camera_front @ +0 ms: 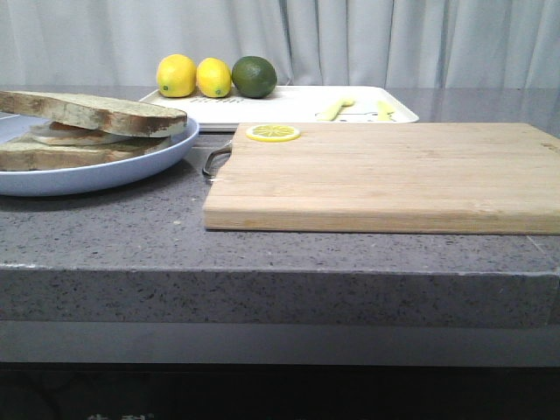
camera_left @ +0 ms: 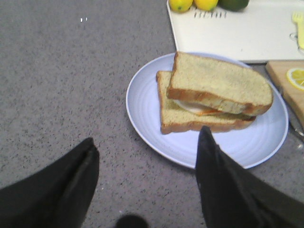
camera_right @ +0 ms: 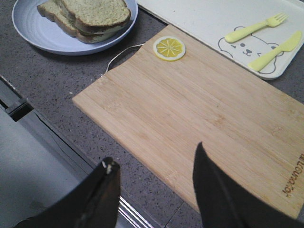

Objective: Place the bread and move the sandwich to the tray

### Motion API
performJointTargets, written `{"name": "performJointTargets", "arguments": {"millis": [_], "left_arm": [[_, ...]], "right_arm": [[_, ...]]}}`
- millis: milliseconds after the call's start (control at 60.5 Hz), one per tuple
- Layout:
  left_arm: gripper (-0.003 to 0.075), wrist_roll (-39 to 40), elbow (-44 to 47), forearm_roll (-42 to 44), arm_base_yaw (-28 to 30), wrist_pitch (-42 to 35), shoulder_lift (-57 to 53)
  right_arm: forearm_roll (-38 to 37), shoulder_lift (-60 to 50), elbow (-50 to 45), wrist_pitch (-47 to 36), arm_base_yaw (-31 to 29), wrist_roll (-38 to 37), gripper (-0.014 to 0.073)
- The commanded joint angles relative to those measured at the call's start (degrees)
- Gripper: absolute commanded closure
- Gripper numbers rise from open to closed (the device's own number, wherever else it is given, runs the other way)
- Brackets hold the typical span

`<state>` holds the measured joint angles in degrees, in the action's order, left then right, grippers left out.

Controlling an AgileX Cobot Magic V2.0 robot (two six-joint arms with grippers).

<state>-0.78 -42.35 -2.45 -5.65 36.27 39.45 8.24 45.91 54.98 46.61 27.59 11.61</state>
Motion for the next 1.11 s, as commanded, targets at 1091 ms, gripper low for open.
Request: {"name": "performJointTargets", "arguments": {"millis": [1091], "left_arm": [[0.0280,-13.98,-28.80,-26.25,13.37,9.07,51.38]], "right_arm": [[-0.22,-2.06,0.53,-2.86,-0.15,-0.21,0.0214]]}}
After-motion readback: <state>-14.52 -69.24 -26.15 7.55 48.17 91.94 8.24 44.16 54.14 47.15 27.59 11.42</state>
